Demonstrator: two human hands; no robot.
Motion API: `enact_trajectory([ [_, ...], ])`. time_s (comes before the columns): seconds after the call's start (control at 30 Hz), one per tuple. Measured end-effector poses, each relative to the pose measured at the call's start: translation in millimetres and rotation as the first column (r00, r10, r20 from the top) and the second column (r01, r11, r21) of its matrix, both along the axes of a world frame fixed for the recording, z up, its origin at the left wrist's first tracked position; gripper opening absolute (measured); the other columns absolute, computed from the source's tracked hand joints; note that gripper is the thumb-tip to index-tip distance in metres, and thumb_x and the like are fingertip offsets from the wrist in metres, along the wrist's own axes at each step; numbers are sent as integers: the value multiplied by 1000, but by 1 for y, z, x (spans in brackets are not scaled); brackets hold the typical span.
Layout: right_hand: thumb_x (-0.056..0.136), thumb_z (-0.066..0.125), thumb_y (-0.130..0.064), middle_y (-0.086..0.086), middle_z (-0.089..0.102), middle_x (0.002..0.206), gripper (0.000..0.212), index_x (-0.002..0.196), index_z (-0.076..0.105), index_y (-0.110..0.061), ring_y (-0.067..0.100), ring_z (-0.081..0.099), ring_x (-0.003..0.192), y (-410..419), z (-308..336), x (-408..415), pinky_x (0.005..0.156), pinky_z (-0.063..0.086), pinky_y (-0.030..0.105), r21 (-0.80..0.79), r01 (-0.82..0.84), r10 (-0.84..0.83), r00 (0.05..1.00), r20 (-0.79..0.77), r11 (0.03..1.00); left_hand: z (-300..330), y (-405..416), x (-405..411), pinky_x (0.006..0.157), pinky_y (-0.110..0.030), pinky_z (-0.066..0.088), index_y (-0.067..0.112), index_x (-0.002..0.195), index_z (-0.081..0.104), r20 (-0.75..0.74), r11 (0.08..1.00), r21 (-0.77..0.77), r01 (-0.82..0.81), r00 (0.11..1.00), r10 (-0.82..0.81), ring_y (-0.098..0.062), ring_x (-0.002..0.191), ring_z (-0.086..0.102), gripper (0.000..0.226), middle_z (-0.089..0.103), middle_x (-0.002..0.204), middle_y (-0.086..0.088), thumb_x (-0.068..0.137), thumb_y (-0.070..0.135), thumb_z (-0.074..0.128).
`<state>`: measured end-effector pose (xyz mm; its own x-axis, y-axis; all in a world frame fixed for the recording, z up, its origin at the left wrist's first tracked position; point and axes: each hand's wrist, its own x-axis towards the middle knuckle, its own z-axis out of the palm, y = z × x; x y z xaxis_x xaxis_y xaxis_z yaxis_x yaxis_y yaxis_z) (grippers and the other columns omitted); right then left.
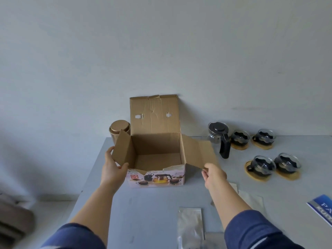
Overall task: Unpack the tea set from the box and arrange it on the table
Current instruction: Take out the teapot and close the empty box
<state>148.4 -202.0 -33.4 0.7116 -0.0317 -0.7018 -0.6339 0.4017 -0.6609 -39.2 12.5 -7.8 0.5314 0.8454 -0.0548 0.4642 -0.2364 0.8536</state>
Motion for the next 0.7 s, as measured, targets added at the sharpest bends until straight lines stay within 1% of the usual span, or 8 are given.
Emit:
enact_trajectory([
  [0.07,89,53,4,8,59,102,30,116,58,-8,22,58,84,4,15,-14,88,52,35,-61,97,-82,973,214,993,-3,1,-3,82,-42,53,32,148,14,-4,997,-18,75,997,-75,-26,84,61,73,51,121,-1,93,11,58],
  [0.13,89,50,-1,2,63,95,24,106,60,-15,23,60,88,11,31,-29,87,52,42,-215,120,-1,874,485,969,-6,1,-3,86,-38,47,36,151,6,-16,990,-1,139,990,-139,-27,95,62,78,50,136,-7,95,15,56],
  [0.27,90,61,-13,-5,67,90,18,107,65,-14,12,65,84,29,52,-50,72,48,16,-500,77,378,560,737,862,-6,-2,0,99,-45,46,41,151,-5,-76,958,69,277,959,-272,-36,120,55,87,41,149,-12,94,20,57],
  [0.3,89,63,-16,-9,67,91,20,108,66,-16,7,64,84,33,53,-54,72,49,13,-584,41,502,464,730,811,-4,-3,0,103,-46,43,39,151,-7,-104,940,98,325,943,-315,-35,129,49,91,33,155,-8,92,23,60],
  [0.37,86,67,-25,-10,68,98,26,112,67,-21,6,62,89,42,45,-61,78,52,22,-779,53,744,264,614,625,-4,-6,3,108,-44,35,32,152,-14,-187,892,149,426,898,-397,-29,142,32,103,10,162,0,87,33,67],
  [0.47,83,70,-33,-9,68,111,28,110,68,-25,14,58,103,51,28,-64,84,45,32,-919,186,925,89,370,349,-11,-9,9,111,-43,34,26,149,-24,-373,841,147,522,816,-441,-27,147,20,110,-22,160,4,86,44,64],
  [0.6,82,69,-36,-16,63,116,23,105,68,-30,13,52,112,56,18,-58,84,33,31,-967,172,979,38,199,190,-22,-5,15,101,-41,46,22,152,-15,-413,835,185,518,812,-413,-26,139,36,102,-27,157,8,88,47,61],
  [0.7,83,68,-38,-16,65,112,22,103,68,-32,11,55,108,60,19,-49,83,33,30,-978,92,981,44,190,186,-24,0,22,103,-39,46,23,153,-9,-409,843,197,501,823,-393,-24,140,35,98,-27,157,10,88,46,61],
])
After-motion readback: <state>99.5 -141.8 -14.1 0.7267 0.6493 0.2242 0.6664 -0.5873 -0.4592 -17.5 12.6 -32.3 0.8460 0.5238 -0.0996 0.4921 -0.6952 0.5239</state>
